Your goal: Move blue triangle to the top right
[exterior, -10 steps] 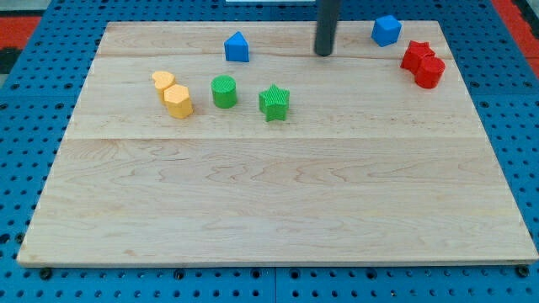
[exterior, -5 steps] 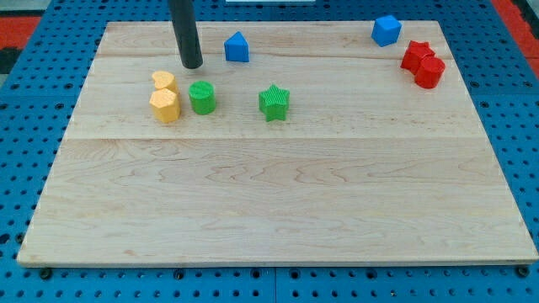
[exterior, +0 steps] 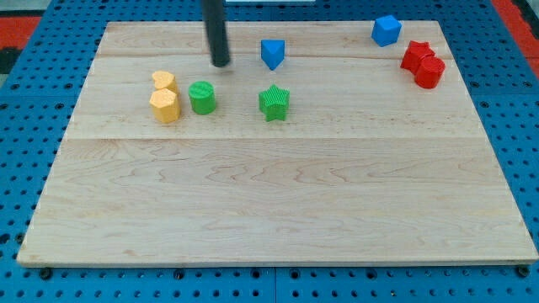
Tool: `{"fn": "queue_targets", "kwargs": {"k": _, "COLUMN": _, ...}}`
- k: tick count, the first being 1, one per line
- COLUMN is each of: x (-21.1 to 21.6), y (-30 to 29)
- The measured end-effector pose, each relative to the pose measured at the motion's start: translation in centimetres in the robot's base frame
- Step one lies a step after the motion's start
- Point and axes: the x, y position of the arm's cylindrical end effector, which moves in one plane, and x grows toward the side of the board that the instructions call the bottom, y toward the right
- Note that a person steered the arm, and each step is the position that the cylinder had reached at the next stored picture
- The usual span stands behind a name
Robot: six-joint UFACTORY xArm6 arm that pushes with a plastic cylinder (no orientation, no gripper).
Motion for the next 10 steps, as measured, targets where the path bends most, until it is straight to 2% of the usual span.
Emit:
{"fn": "queue_targets", "kwargs": {"k": 1, "x": -3.3, "y": 4.8}}
{"fn": "queue_targets", "kwargs": {"k": 3, "x": -4.9, "y": 3.7}}
{"fn": "queue_targets", "kwargs": {"k": 4, "x": -5.4, "y": 6.8}}
{"fn": "queue_targets", "kwargs": {"k": 6, "x": -9.0, "y": 12.8}}
{"fn": "queue_targets", "kwargs": {"k": 7, "x": -9.0, "y": 10.6}}
{"fn": "queue_targets", "kwargs": {"k": 10, "x": -9.4, "y": 10.3}}
